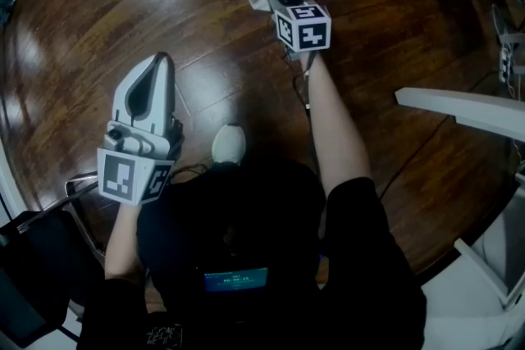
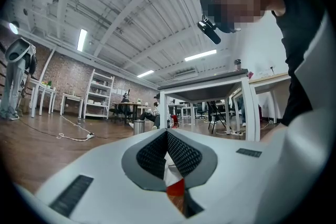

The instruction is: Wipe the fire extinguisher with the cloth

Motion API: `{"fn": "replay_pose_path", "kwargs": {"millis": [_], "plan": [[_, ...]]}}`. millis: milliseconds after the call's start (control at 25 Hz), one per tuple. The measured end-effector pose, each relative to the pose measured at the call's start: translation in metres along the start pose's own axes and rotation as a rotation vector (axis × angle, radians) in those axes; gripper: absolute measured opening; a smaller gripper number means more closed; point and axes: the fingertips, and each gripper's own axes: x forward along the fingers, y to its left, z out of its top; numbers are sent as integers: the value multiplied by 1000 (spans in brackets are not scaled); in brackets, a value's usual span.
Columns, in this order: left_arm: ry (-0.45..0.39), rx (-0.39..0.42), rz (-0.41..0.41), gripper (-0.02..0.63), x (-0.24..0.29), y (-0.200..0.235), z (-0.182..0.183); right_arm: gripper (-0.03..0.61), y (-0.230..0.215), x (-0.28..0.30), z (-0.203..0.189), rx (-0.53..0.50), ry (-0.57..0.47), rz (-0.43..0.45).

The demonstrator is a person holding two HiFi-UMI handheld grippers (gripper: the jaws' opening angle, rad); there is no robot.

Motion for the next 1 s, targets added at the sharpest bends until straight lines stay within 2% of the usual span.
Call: {"fn": "replay_pose_path", "kwargs": {"millis": [120, 280, 600, 720, 840, 1000], "plan": [[-7, 4, -3, 3, -3, 2, 1, 97, -9, 6, -25, 28, 54, -21], [-17, -5, 3, 3, -3, 4, 3, 97, -16, 10, -45, 7, 107, -39], [-9, -15, 13, 3, -4, 7, 0, 97, -22, 6, -56, -10, 134, -53], [-10, -13, 0, 3, -3, 4, 1, 97, -15, -3, -39, 13, 78, -35], [-24, -18, -3, 3, -1, -1, 4, 97, -5, -22, -14, 59, -24, -1], [-28, -28, 6, 3, -1, -6, 6, 97, 18, -52, 32, 30, -157, 51]]}}
